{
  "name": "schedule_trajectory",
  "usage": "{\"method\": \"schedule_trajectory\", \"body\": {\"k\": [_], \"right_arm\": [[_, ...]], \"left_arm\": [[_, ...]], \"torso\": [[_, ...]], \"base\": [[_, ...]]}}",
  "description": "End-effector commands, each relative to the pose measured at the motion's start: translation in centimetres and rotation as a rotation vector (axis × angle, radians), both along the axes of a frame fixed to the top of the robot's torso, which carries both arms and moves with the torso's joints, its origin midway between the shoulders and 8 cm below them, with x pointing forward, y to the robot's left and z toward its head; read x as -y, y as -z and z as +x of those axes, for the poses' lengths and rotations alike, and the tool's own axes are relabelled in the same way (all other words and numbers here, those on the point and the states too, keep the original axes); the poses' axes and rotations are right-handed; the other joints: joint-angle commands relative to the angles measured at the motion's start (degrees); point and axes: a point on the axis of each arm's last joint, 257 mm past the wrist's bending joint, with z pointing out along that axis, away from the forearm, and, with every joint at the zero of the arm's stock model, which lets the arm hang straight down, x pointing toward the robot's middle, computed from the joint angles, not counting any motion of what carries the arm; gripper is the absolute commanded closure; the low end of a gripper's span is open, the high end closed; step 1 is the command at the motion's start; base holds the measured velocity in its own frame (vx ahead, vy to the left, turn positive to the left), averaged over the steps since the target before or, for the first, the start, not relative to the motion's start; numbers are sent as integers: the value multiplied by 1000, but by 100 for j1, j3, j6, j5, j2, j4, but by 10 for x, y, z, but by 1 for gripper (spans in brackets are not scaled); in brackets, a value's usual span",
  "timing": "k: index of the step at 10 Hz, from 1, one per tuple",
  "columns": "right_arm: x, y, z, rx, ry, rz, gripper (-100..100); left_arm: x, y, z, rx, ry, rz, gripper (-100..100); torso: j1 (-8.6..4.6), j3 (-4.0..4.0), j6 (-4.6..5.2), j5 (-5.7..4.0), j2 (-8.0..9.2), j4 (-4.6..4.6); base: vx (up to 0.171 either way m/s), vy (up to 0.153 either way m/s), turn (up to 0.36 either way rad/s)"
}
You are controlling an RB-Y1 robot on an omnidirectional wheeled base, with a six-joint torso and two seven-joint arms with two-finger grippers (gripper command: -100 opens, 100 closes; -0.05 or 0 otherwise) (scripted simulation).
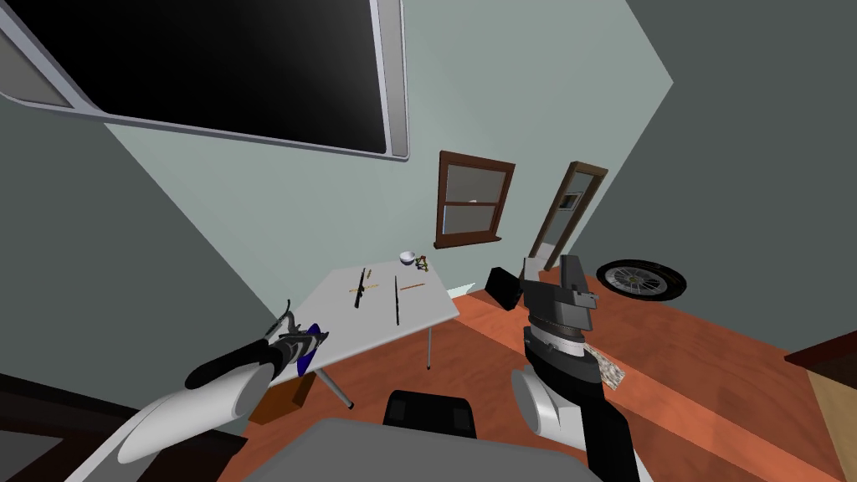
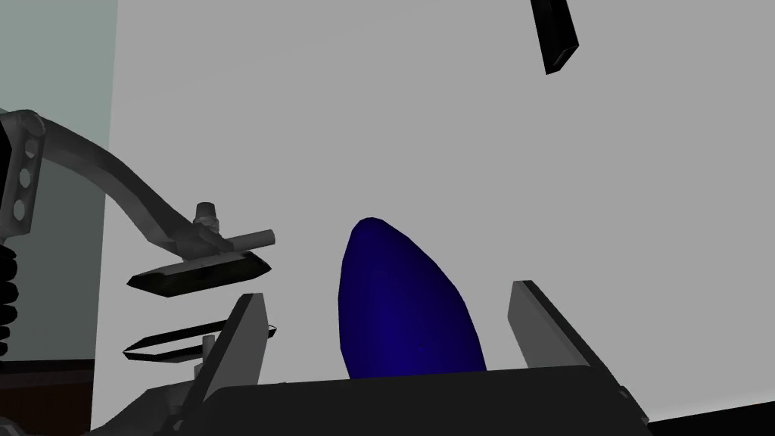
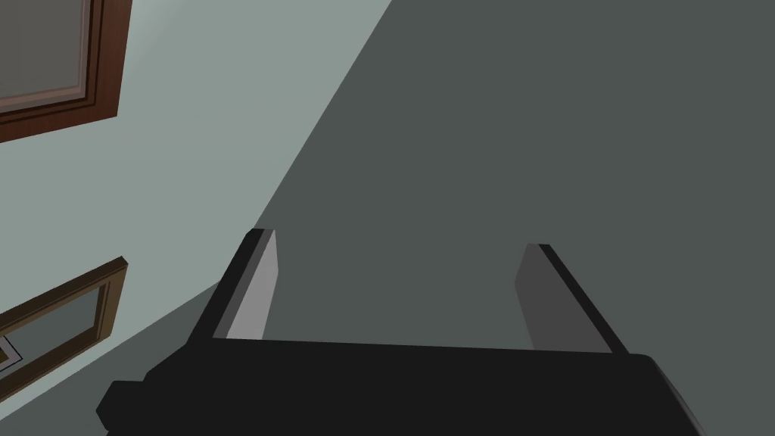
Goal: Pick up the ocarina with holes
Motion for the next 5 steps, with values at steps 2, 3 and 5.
{"method": "schedule_trajectory", "body": {"k": [2,3,5], "right_arm": [[0,0,0,0,0,0,0],[0,0,0,0,0,0,0],[0,0,0,0,0,0,0]], "left_arm": [[-8,4,-7,3,7,-2,-100],[-10,5,-9,2,9,-3,-100],[-9,4,-8,3,8,-2,100]], "torso": [[-1,-1,0,0,-1,0],[-3,0,1,-1,1,0],[0,6,2,0,11,2]], "base": [[66,-25,35],[58,-30,23],[13,-6,4]]}}
